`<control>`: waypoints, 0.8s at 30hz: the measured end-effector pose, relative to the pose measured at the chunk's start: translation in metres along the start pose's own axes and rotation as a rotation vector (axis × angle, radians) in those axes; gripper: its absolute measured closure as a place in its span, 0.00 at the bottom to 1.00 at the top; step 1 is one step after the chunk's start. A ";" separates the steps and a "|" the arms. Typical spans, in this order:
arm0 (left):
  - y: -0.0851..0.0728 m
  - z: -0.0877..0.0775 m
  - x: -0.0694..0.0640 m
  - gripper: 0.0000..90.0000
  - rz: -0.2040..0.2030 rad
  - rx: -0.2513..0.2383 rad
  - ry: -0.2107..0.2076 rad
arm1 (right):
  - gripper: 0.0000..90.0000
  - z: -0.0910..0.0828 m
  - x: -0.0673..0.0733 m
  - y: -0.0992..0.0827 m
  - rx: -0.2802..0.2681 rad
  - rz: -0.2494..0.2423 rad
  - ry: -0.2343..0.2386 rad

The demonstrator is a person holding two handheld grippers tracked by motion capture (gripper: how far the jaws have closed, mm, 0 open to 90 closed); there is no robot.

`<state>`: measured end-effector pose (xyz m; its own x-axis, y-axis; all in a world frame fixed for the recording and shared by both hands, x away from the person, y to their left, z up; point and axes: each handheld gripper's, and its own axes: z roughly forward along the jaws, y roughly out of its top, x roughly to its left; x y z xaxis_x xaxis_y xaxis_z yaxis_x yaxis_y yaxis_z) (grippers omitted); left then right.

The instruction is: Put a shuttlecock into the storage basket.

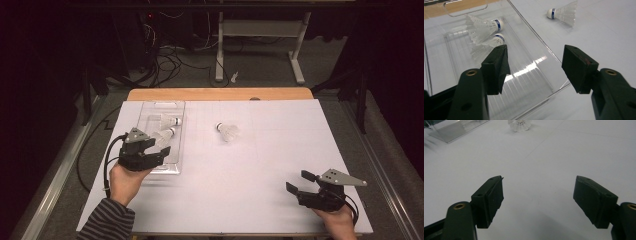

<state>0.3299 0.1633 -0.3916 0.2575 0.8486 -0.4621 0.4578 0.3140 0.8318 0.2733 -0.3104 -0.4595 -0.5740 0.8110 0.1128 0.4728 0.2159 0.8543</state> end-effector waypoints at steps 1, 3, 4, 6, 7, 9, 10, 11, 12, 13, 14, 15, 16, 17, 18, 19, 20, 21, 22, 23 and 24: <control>-0.001 -0.001 0.000 0.43 0.000 0.000 0.001 | 0.27 0.000 0.000 0.000 -0.001 0.001 0.001; -0.002 -0.002 0.001 0.43 0.003 -0.002 -0.001 | 0.27 0.000 0.000 0.000 -0.001 0.002 0.000; -0.003 -0.003 0.001 0.43 -0.002 -0.004 -0.003 | 0.27 0.000 0.000 0.000 0.000 0.001 0.000; -0.005 -0.004 0.001 0.43 0.001 -0.007 -0.004 | 0.27 0.000 0.000 0.000 -0.001 0.001 0.001; -0.005 -0.005 0.001 0.43 0.002 -0.009 -0.005 | 0.27 0.000 0.000 0.000 -0.002 0.001 0.000; -0.006 -0.006 0.002 0.43 0.002 -0.011 -0.007 | 0.27 0.000 0.000 0.000 -0.001 0.002 -0.001; -0.007 -0.007 0.002 0.43 0.001 -0.015 -0.007 | 0.27 0.000 0.000 0.000 -0.001 0.002 -0.001; -0.007 -0.008 0.002 0.43 -0.002 -0.016 -0.007 | 0.27 0.000 0.000 0.000 -0.001 0.002 -0.001; -0.007 -0.008 0.003 0.43 -0.004 -0.018 -0.008 | 0.27 0.000 0.000 0.000 -0.001 0.002 -0.001; -0.008 -0.009 0.003 0.43 -0.005 -0.019 -0.008 | 0.27 0.000 0.000 0.000 -0.001 0.003 -0.001; -0.008 -0.009 0.003 0.43 -0.007 -0.021 -0.009 | 0.27 0.000 0.000 0.000 -0.001 0.003 -0.001; -0.009 -0.010 0.003 0.43 -0.007 -0.021 -0.008 | 0.27 0.000 0.000 0.000 -0.002 0.002 0.000; -0.009 -0.010 0.003 0.43 -0.006 -0.022 -0.010 | 0.27 0.000 0.000 0.000 -0.003 0.003 0.000; -0.009 -0.011 0.003 0.43 -0.009 -0.024 -0.012 | 0.27 0.000 0.000 0.000 -0.002 0.003 0.000; -0.010 -0.012 0.003 0.43 -0.009 -0.024 -0.014 | 0.27 0.000 0.000 0.000 -0.001 0.003 0.000; -0.010 -0.012 0.003 0.43 -0.009 -0.024 -0.015 | 0.27 0.000 0.000 0.000 -0.002 0.003 0.001; -0.011 -0.013 0.003 0.43 -0.008 -0.025 -0.016 | 0.27 0.000 0.000 0.000 -0.003 0.003 0.001; -0.012 -0.013 0.003 0.43 -0.005 -0.026 -0.016 | 0.27 0.000 0.000 0.000 -0.003 0.003 0.001; -0.012 -0.014 0.003 0.43 -0.004 -0.026 -0.017 | 0.27 0.000 0.000 0.000 -0.002 0.003 0.001; -0.012 -0.014 0.002 0.43 -0.006 -0.028 -0.017 | 0.27 0.000 0.000 0.000 -0.002 0.003 0.001; -0.012 -0.015 0.002 0.43 -0.003 -0.028 -0.018 | 0.27 0.000 0.000 0.000 -0.003 0.003 0.001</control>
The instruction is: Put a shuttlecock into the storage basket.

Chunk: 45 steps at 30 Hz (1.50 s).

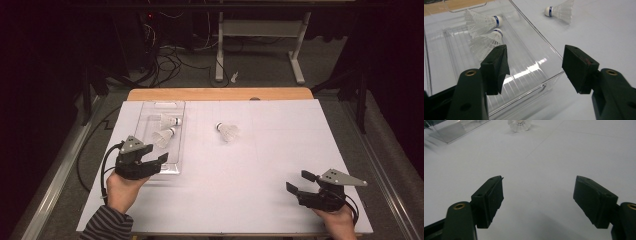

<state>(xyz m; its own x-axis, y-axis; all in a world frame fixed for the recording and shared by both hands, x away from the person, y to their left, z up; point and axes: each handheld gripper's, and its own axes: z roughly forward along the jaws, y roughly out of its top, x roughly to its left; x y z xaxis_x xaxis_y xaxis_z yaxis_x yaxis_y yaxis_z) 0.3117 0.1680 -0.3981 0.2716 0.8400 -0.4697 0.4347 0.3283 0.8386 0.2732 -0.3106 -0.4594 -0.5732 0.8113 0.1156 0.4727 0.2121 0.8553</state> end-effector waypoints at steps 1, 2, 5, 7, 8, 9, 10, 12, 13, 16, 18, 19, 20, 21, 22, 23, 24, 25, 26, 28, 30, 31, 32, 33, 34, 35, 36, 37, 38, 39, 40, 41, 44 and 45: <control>0.000 -0.001 0.000 0.43 0.002 -0.003 -0.001 | 0.27 0.000 0.000 0.000 0.000 0.000 0.000; 0.000 -0.002 0.000 0.43 0.000 -0.007 -0.003 | 0.27 0.000 0.000 0.000 0.000 0.000 0.000; -0.001 -0.005 0.000 0.43 0.005 -0.011 -0.003 | 0.27 0.000 0.000 0.000 0.001 0.000 -0.001; -0.002 -0.006 0.001 0.43 -0.001 -0.017 -0.001 | 0.27 0.000 0.000 0.000 0.000 0.000 0.000; -0.002 -0.007 0.001 0.43 -0.003 -0.018 -0.001 | 0.27 0.000 0.000 0.000 -0.001 0.000 0.000; -0.003 -0.007 0.002 0.43 -0.005 -0.020 -0.001 | 0.27 0.000 0.000 0.000 0.000 0.000 0.000; -0.003 -0.008 0.003 0.43 -0.006 -0.020 0.000 | 0.27 0.000 0.000 0.000 0.000 -0.001 0.000; -0.004 -0.009 0.003 0.43 -0.009 -0.022 0.000 | 0.27 0.000 0.000 0.000 -0.001 -0.001 0.001; -0.005 -0.010 0.004 0.43 -0.006 -0.020 0.001 | 0.27 0.000 0.000 0.000 -0.002 -0.002 0.000; -0.006 -0.012 0.005 0.43 -0.013 -0.023 0.001 | 0.27 0.000 0.000 0.000 0.000 0.000 0.000; -0.007 -0.013 0.007 0.43 -0.015 -0.026 0.001 | 0.27 0.000 0.000 0.000 -0.001 -0.001 0.000; -0.007 -0.013 0.007 0.43 -0.015 -0.026 0.003 | 0.27 0.000 0.000 0.000 -0.001 -0.001 0.000; -0.008 -0.014 0.007 0.43 -0.016 -0.027 0.003 | 0.27 0.000 0.000 0.000 -0.001 0.001 -0.001; -0.009 -0.015 0.008 0.43 -0.013 -0.030 0.003 | 0.27 0.000 0.000 0.000 -0.001 0.000 -0.001; -0.009 -0.016 0.008 0.43 -0.012 -0.033 0.002 | 0.27 0.000 0.000 0.000 -0.001 -0.001 -0.001; -0.010 -0.016 0.008 0.43 -0.011 -0.034 0.002 | 0.27 0.000 0.000 0.000 -0.001 -0.001 -0.001; -0.010 -0.017 0.008 0.43 -0.011 -0.036 0.001 | 0.27 0.000 0.000 0.000 0.000 0.000 -0.001; -0.011 -0.018 0.008 0.43 -0.008 -0.037 0.001 | 0.27 0.000 0.000 0.000 -0.001 0.000 -0.001; -0.011 -0.019 0.008 0.43 -0.011 -0.039 -0.001 | 0.27 0.000 0.000 0.000 -0.001 0.000 -0.001; -0.012 -0.020 0.008 0.43 -0.007 -0.042 -0.003 | 0.27 0.000 0.000 0.000 -0.001 0.000 -0.001; -0.013 -0.022 0.008 0.43 -0.004 -0.044 -0.006 | 0.27 0.000 0.000 0.000 -0.001 0.000 0.000; -0.013 -0.022 0.008 0.43 -0.004 -0.046 -0.007 | 0.27 0.000 0.000 0.000 -0.001 -0.001 0.000; -0.014 -0.023 0.007 0.43 -0.010 -0.053 -0.009 | 0.27 0.000 0.000 0.000 -0.001 0.000 0.000; -0.015 -0.024 0.008 0.43 -0.003 -0.049 -0.009 | 0.27 -0.001 0.000 0.000 -0.002 0.001 -0.001; -0.015 -0.024 0.008 0.43 -0.005 -0.052 -0.010 | 0.27 -0.001 0.000 0.000 -0.002 0.002 0.000; -0.016 -0.024 0.008 0.43 -0.007 -0.052 -0.012 | 0.27 -0.001 0.000 0.000 -0.001 0.002 -0.001; -0.017 -0.025 0.008 0.43 -0.007 -0.056 -0.015 | 0.27 -0.001 0.000 0.000 -0.002 0.000 -0.001; -0.017 -0.025 0.008 0.43 -0.008 -0.058 -0.015 | 0.27 -0.001 0.000 0.000 -0.001 0.001 -0.001; -0.018 -0.026 0.008 0.43 -0.010 -0.060 -0.016 | 0.27 -0.001 0.000 0.000 -0.002 0.001 -0.002; -0.019 -0.027 0.009 0.43 -0.010 -0.060 -0.015 | 0.27 -0.001 0.000 0.000 -0.002 0.000 -0.002; -0.019 -0.028 0.009 0.43 -0.009 -0.059 -0.017 | 0.27 -0.001 0.000 0.000 -0.002 -0.001 -0.002; -0.020 -0.028 0.009 0.43 -0.013 -0.062 -0.018 | 0.27 -0.001 0.000 0.000 -0.004 0.001 -0.003; -0.022 -0.031 0.010 0.43 -0.014 -0.067 -0.021 | 0.27 -0.001 0.000 0.001 -0.003 0.003 -0.004; -0.023 -0.032 0.010 0.43 -0.016 -0.072 -0.023 | 0.27 -0.001 0.000 0.001 -0.003 0.001 -0.004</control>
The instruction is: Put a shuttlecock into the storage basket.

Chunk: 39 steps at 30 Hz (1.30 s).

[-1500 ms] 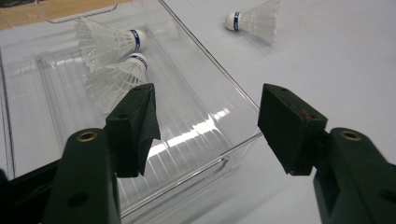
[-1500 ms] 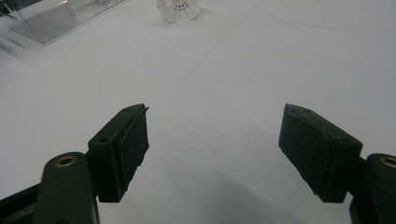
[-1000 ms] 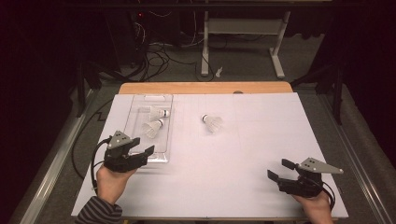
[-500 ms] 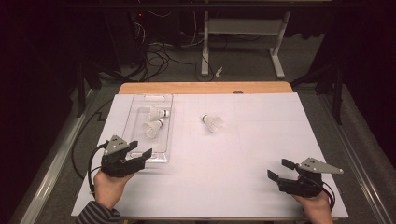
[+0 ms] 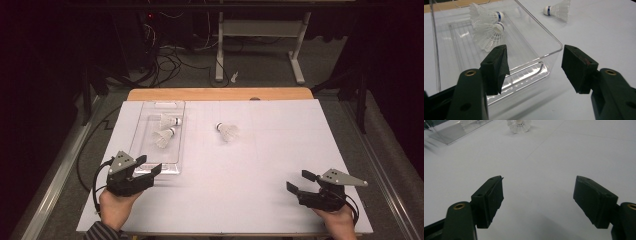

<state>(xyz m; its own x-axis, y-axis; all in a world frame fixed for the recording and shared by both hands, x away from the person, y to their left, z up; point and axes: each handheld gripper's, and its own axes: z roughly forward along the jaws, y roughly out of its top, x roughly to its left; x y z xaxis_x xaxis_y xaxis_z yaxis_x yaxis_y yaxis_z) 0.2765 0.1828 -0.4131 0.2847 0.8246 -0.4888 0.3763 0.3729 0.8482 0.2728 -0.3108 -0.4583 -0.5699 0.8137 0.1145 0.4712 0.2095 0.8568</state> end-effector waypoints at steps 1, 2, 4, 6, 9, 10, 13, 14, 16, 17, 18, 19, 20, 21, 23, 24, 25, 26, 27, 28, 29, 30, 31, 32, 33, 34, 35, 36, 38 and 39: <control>0.000 -0.001 0.000 0.43 -0.003 -0.003 -0.001 | 0.27 0.000 0.000 0.000 -0.002 0.000 -0.001; 0.000 -0.002 0.000 0.43 -0.003 -0.004 -0.002 | 0.27 0.000 0.000 0.000 -0.002 0.001 -0.001; -0.001 -0.003 0.001 0.43 -0.013 -0.012 -0.004 | 0.27 0.000 0.000 0.000 0.000 0.003 -0.001; -0.002 -0.005 0.001 0.43 -0.015 -0.017 -0.006 | 0.27 0.000 0.000 0.000 0.002 0.003 -0.002; -0.004 -0.007 0.003 0.43 -0.019 -0.019 -0.006 | 0.27 0.001 0.000 0.000 0.002 0.003 -0.004; -0.005 -0.008 0.004 0.43 -0.019 -0.019 -0.005 | 0.27 0.001 0.000 0.000 0.002 0.003 -0.004; -0.007 -0.010 0.005 0.43 -0.027 -0.022 -0.007 | 0.27 0.001 0.000 0.001 0.002 0.001 -0.006; -0.008 -0.010 0.006 0.43 -0.027 -0.020 -0.006 | 0.27 0.001 0.000 0.001 0.001 0.001 -0.007; -0.010 -0.012 0.007 0.43 -0.031 -0.022 -0.007 | 0.27 0.000 0.000 0.001 0.001 0.003 -0.007; -0.010 -0.012 0.007 0.43 -0.034 -0.024 -0.007 | 0.27 0.000 0.000 0.001 0.000 0.003 -0.008; -0.011 -0.012 0.007 0.43 -0.033 -0.022 -0.005 | 0.27 0.000 0.000 0.001 -0.001 0.004 -0.008; -0.012 -0.013 0.007 0.43 -0.037 -0.027 -0.006 | 0.27 0.000 0.000 0.000 -0.001 0.004 -0.008; -0.012 -0.013 0.008 0.43 -0.036 -0.026 -0.007 | 0.27 0.000 0.000 0.000 -0.001 0.004 -0.009; -0.012 -0.013 0.008 0.43 -0.036 -0.026 -0.006 | 0.27 0.000 0.000 0.000 -0.002 0.004 -0.009; -0.013 -0.014 0.008 0.43 -0.040 -0.029 -0.007 | 0.27 0.000 0.000 0.000 -0.002 0.003 -0.009; -0.014 -0.014 0.008 0.43 -0.044 -0.032 -0.007 | 0.27 0.000 0.000 0.000 -0.003 0.004 -0.009; -0.014 -0.014 0.008 0.43 -0.043 -0.031 -0.007 | 0.27 0.000 0.000 0.000 -0.003 0.004 -0.009; -0.015 -0.014 0.008 0.43 -0.044 -0.032 -0.009 | 0.27 0.000 0.001 0.000 -0.003 0.004 -0.008; -0.016 -0.014 0.008 0.43 -0.043 -0.030 -0.010 | 0.27 0.000 0.001 0.001 -0.004 0.003 -0.008; -0.017 -0.014 0.008 0.43 -0.042 -0.028 -0.011 | 0.27 0.000 0.001 0.000 -0.003 0.003 -0.007; -0.018 -0.014 0.008 0.43 -0.044 -0.028 -0.011 | 0.27 0.000 0.000 0.000 -0.002 0.002 -0.007; -0.019 -0.014 0.008 0.42 -0.045 -0.026 -0.012 | 0.27 0.000 0.000 0.000 -0.002 0.003 -0.008; -0.019 -0.015 0.008 0.42 -0.044 -0.024 -0.012 | 0.27 0.000 0.000 0.000 -0.004 0.002 -0.007; -0.020 -0.015 0.008 0.42 -0.048 -0.026 -0.014 | 0.27 0.000 0.000 0.001 -0.006 0.001 -0.007; -0.020 -0.015 0.007 0.42 -0.053 -0.027 -0.017 | 0.27 0.000 0.000 0.001 -0.006 0.000 -0.008; -0.021 -0.016 0.007 0.42 -0.054 -0.029 -0.019 | 0.27 0.000 0.001 0.001 -0.004 0.003 -0.008; -0.021 -0.017 0.006 0.42 -0.054 -0.028 -0.022 | 0.27 0.000 0.001 0.001 -0.001 0.003 -0.008; -0.022 -0.017 0.006 0.42 -0.058 -0.030 -0.028 | 0.27 0.000 0.001 0.001 -0.001 0.004 -0.008; -0.022 -0.018 0.005 0.42 -0.065 -0.031 -0.034 | 0.27 0.000 0.000 0.000 -0.001 0.005 -0.010; -0.023 -0.018 0.004 0.42 -0.062 -0.030 -0.037 | 0.27 0.000 0.000 0.000 -0.001 0.005 -0.010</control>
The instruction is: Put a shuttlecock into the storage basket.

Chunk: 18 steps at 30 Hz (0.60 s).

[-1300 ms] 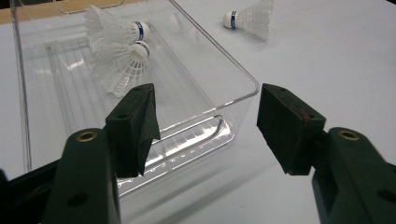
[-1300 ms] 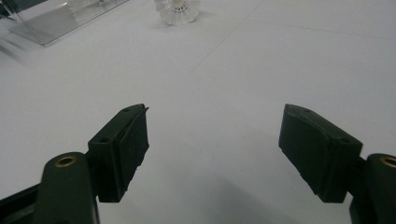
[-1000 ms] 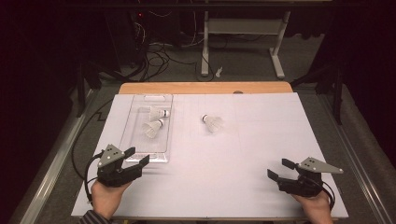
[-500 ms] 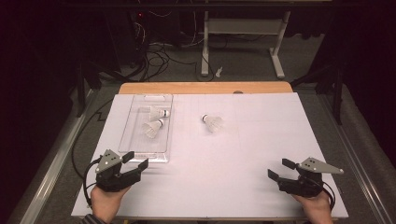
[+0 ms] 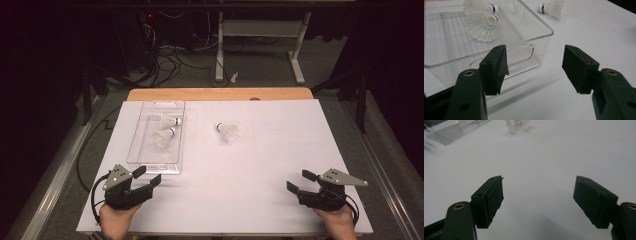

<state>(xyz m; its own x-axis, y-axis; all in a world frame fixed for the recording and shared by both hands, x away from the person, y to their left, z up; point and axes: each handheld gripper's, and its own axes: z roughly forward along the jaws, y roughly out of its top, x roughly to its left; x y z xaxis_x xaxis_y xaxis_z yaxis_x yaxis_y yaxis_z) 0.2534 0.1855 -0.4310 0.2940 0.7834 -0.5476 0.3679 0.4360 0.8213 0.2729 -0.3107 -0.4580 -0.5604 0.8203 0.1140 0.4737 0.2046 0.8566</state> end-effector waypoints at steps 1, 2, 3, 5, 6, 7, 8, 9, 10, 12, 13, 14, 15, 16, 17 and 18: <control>-0.001 0.000 -0.001 0.42 0.000 0.000 -0.003 | 0.27 0.000 0.000 0.000 -0.001 0.000 0.000; -0.002 0.000 -0.002 0.42 0.001 0.002 -0.008 | 0.27 0.000 0.000 0.000 -0.001 -0.001 0.000; -0.002 0.001 -0.003 0.42 0.005 0.006 -0.011 | 0.27 0.000 0.000 0.000 0.000 -0.001 0.000; -0.004 0.002 -0.005 0.42 0.009 0.011 -0.017 | 0.27 0.000 0.000 0.000 -0.002 -0.001 0.001; -0.005 0.003 -0.007 0.42 0.012 0.016 -0.022 | 0.27 0.000 0.000 0.000 -0.002 -0.001 0.001; -0.006 0.003 -0.007 0.42 0.015 0.018 -0.026 | 0.27 0.000 0.000 0.000 -0.001 -0.004 0.001; -0.006 0.003 -0.008 0.42 0.012 0.019 -0.030 | 0.27 0.000 0.000 0.000 -0.001 -0.005 0.001; -0.006 0.004 -0.009 0.42 0.014 0.020 -0.034 | 0.27 -0.001 0.000 0.000 -0.003 -0.006 0.000; -0.007 0.004 -0.011 0.42 0.017 0.022 -0.036 | 0.27 -0.001 0.000 0.000 -0.006 -0.007 0.001; -0.009 0.005 -0.013 0.42 0.017 0.029 -0.040 | 0.27 -0.001 0.001 0.000 -0.004 -0.009 0.002; -0.009 0.005 -0.014 0.42 0.016 0.029 -0.045 | 0.27 -0.001 0.000 -0.001 -0.004 -0.009 0.002; -0.010 0.006 -0.015 0.42 0.015 0.033 -0.049 | 0.27 -0.002 0.000 0.000 -0.007 -0.007 0.003; -0.011 0.007 -0.016 0.42 0.016 0.040 -0.054 | 0.27 -0.002 0.000 0.000 -0.008 -0.006 0.003; -0.011 0.007 -0.016 0.42 0.014 0.041 -0.055 | 0.27 -0.001 0.000 0.000 -0.007 -0.007 0.003; -0.011 0.008 -0.017 0.42 0.016 0.047 -0.056 | 0.27 -0.001 0.000 0.000 -0.006 -0.007 0.003; -0.012 0.009 -0.018 0.42 0.015 0.048 -0.060 | 0.27 -0.001 0.000 0.000 -0.007 -0.007 0.003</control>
<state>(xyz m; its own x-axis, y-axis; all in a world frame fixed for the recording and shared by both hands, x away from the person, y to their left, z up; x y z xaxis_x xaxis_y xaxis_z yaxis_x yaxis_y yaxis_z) 0.2516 0.1625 -0.4324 0.3518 0.7609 -0.5452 0.4046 0.4016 0.8216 0.2718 -0.3113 -0.4576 -0.5659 0.8173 0.1091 0.4651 0.2071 0.8607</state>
